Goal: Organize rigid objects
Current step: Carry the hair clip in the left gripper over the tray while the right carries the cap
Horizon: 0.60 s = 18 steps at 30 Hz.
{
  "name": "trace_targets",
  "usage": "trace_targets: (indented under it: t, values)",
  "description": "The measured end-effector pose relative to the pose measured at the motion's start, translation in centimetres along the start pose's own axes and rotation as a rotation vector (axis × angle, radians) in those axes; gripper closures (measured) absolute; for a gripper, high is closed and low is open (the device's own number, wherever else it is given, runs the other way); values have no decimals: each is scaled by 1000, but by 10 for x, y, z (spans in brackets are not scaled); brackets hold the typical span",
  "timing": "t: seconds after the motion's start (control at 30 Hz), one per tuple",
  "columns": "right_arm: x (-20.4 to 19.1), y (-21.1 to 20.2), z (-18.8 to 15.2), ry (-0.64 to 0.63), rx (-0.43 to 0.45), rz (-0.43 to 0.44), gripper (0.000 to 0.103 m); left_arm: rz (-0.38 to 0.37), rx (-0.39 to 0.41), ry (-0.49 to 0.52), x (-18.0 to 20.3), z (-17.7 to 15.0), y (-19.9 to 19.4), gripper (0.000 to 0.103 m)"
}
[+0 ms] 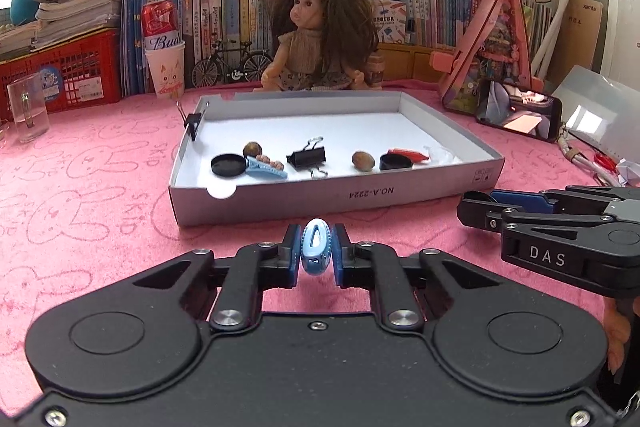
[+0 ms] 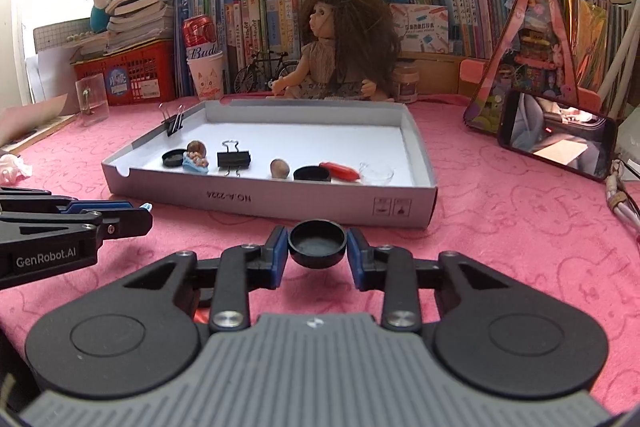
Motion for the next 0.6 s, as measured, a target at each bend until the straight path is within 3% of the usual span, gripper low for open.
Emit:
trace_targets:
  t: [0.6]
  values:
    - [6, 6, 25, -3, 56, -53, 67, 59, 56, -55, -35, 36, 18, 88]
Point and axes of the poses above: each gripper's, at about its wrist camera, not at the fingertips, and y roughly the way its jaws point, x to its right, z to its top, the point moved 1 cm from there along y, roughly the way its jaws point, and after that the axes turned 11 degrees about x, right-handed, at the moved point
